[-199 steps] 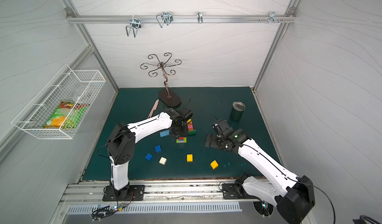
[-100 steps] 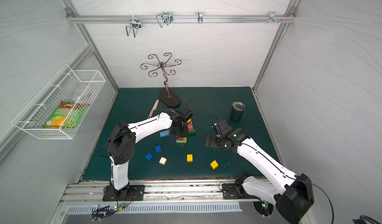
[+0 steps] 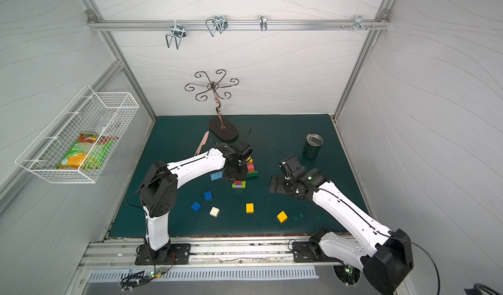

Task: Assemble the number 1 with lego
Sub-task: Assemble the lego brick with the lego brick.

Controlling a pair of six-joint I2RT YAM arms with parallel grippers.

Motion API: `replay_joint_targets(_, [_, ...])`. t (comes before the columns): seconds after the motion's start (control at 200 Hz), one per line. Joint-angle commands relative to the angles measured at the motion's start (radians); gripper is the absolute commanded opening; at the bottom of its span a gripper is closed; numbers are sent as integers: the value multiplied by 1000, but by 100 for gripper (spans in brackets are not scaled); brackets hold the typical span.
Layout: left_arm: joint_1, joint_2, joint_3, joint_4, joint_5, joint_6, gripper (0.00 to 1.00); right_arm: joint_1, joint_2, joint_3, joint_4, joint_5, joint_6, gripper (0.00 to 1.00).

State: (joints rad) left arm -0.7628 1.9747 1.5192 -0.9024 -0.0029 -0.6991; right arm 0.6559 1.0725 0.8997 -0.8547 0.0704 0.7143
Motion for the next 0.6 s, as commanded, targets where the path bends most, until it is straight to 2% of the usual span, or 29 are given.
replay_joint_targets(0.0, [0,121,-56,28,-3,37,1,-4,-9,22,-16,-16,-6,99])
replay_joint_targets(0.3, [-3,22,42,-63,-2,16,36,-2,-47,24,-17,-29,-19,99])
replay_joint_targets(0.595, [-6,-97,111,-111,4,-8,58,-2,-68,28,-61,-52,-37,99])
